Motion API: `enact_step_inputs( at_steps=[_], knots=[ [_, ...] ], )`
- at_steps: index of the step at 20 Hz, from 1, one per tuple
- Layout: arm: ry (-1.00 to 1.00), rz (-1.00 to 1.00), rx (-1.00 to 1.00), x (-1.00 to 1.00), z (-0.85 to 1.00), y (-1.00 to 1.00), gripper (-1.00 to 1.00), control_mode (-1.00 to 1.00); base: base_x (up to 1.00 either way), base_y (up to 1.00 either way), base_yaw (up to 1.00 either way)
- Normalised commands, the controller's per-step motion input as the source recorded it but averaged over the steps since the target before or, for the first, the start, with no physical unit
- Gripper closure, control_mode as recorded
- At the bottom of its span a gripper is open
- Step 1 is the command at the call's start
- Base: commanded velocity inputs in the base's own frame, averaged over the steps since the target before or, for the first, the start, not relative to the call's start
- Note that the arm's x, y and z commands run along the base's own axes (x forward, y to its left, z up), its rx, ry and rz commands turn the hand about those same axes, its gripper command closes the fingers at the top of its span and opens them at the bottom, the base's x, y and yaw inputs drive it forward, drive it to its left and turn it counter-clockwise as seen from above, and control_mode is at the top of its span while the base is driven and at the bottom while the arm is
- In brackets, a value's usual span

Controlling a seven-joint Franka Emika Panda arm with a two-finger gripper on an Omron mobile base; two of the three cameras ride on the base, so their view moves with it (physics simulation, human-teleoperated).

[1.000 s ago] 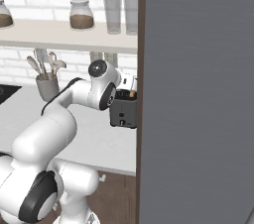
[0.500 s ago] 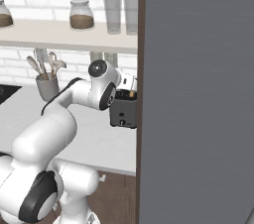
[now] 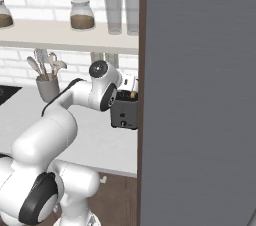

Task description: Start the toaster. Once the lever pops up, take the bread to the plate on the dining counter.

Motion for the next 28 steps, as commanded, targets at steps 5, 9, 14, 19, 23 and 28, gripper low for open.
enact_step_inputs(
  at_steps=[5, 9, 14, 19, 23, 28],
  knots=[
    [0.00, 0.00, 0.00, 0.00, 0.00, 0.00, -1.00, -1.00, 0.00, 0.00, 0.00],
    [0.00, 0.00, 0.00, 0.00, 0.00, 0.00, -1.00, -1.00, 0.00, 0.00, 0.00],
    [0.00, 0.00, 0.00, 0.00, 0.00, 0.00, -1.00, -1.00, 0.00, 0.00, 0.00],
    [0.00, 0.00, 0.00, 0.00, 0.00, 0.00, -1.00, -1.00, 0.00, 0.00, 0.00],
    [0.00, 0.00, 0.00, 0.00, 0.00, 0.00, -1.00, -1.00, 0.00, 0.00, 0.00],
    [0.00, 0.00, 0.00, 0.00, 0.00, 0.00, -1.00, -1.00, 0.00, 0.00, 0.00]
  ],
)
